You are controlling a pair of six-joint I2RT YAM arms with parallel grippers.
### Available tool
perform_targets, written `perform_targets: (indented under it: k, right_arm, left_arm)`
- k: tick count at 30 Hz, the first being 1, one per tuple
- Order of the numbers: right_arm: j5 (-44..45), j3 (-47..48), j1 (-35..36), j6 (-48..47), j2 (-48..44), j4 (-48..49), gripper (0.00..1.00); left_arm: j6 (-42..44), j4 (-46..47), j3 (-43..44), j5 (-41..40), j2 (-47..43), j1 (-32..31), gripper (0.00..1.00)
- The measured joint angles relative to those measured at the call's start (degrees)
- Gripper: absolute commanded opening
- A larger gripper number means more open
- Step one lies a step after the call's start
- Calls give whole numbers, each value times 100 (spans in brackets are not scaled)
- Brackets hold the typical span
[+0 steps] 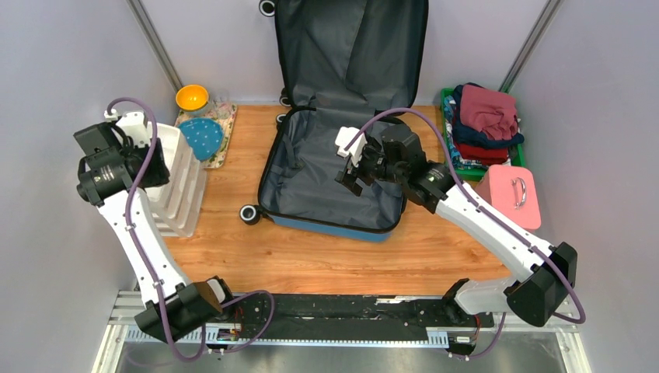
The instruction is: Open, take out, and arrange the luggage
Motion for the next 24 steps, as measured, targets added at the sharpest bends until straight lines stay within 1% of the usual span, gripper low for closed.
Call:
perform_targets:
  k: [3,6,11,20,21,22,23,24]
  right_arm:
    - [-26,70,0,-7,22,-79,85]
    - [-50,103,0,-20,22,-133,85]
    - [-44,105,0,-24,22,-190,85]
    - [-35,105,0,-24,22,-197,85]
    - [-35,105,0,-24,22,-197,85]
    - [-35,105,0,-24,22,-197,85]
    - [-35,105,0,-24,22,-197,85]
    - [-35,105,0,-24,22,-197,85]
  left_arm:
    - [282,7,0,9,262,343,0]
    - [455,68,2,42,476,553,0]
    - [608,103,227,127,905,669,0]
    - [726,179,291,201,1344,708,0]
    - [726,173,291,203,1388,708,2]
    - [726,170,291,203,1425,708,12]
    - [726,170,291,203,1456,708,17]
    - [728,168,291,201,1480,708,27]
